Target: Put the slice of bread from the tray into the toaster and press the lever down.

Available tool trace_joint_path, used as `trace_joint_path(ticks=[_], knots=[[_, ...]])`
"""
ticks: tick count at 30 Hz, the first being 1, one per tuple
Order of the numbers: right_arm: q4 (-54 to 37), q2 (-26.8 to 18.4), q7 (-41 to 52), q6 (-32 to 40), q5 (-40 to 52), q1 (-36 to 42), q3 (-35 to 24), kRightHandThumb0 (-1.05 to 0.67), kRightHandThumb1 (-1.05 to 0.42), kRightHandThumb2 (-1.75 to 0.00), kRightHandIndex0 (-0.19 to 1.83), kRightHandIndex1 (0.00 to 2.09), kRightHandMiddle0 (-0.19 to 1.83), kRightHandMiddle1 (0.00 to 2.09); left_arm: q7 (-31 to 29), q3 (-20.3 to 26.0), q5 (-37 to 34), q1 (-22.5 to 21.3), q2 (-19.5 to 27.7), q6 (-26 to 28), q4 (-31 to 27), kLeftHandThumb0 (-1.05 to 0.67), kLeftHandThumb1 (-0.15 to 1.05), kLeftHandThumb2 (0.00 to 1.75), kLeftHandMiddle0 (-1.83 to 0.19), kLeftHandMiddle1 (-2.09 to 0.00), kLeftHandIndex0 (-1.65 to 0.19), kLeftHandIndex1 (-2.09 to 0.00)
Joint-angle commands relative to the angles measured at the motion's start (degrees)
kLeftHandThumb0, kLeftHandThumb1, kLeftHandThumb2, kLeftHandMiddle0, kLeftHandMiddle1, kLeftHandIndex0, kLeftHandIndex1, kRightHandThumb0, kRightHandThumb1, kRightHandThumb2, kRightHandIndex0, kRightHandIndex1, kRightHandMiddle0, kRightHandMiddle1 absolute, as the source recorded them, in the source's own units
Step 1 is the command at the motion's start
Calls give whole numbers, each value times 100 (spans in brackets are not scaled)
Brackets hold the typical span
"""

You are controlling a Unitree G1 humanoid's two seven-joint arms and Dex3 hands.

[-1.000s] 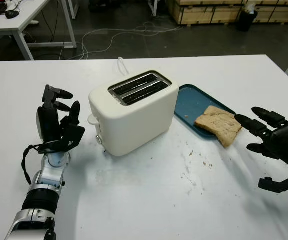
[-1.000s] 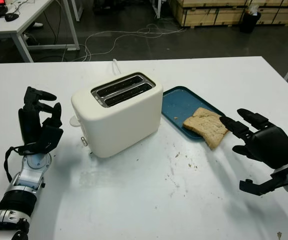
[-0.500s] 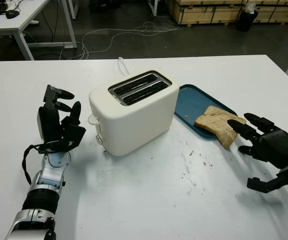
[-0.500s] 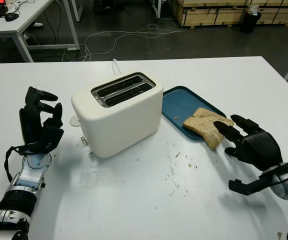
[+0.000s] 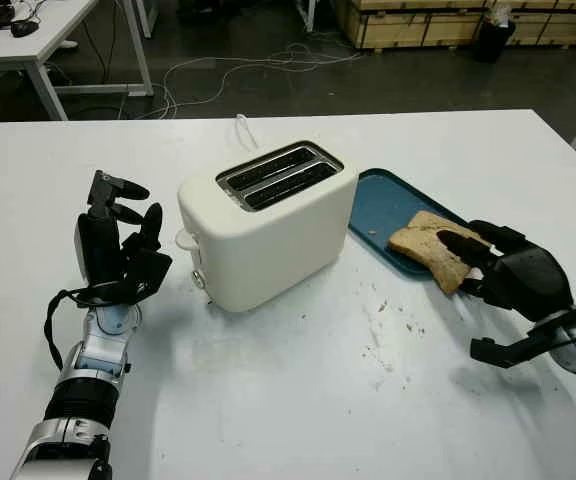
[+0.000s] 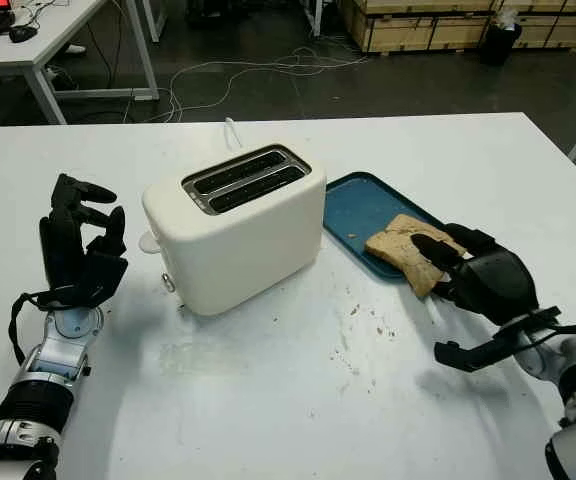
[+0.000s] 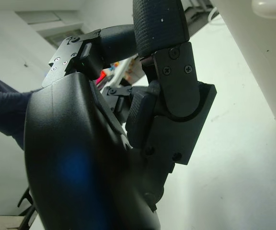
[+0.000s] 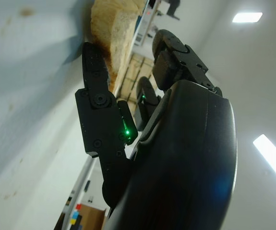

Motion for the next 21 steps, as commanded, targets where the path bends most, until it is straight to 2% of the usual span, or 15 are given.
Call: trace_joint_path(ticks=[1,7,12,17,19,20,21], knots=[[40,38,-67,107,62,-154,46,-35,-92,-17,47,3,48,3,8,-3,-27,-115,23,-73,22,-105,92,59,-48,-174,-28,-169],[62,43,-21,186,63,-230,174,-32,-92,-16,53,3,52,3,28,-4,3,-94,12,1,-46,-105,92,60,-48,-175,-29,-170],[98,83,153,231,38,-286,281,-32,-92,-23,53,2,52,1,13,-6,-8,-82,20,-55,-31,-105,92,60,-48,-175,-28,-170],[105,133,39,357,-70,-353,486,-30,-92,-30,71,10,65,6,9,-8,-8,-70,17,-56,-49,-105,92,60,-48,-175,-28,-170],[132,160,7,453,-110,-386,587,-33,-92,-31,87,20,78,11,-12,-1,-33,-61,6,-42,-65,-105,92,59,-48,-175,-28,-170],[142,175,-31,535,-141,-399,648,-37,-92,-35,84,45,85,13,-6,-6,-18,-54,12,-32,-77,-105,92,59,-48,-175,-29,-170],[145,190,-110,642,-190,-412,714,-42,-92,-40,73,101,88,28,-5,-8,-10,-48,13,-21,-92,-105,92,59,-48,-175,-29,-170]])
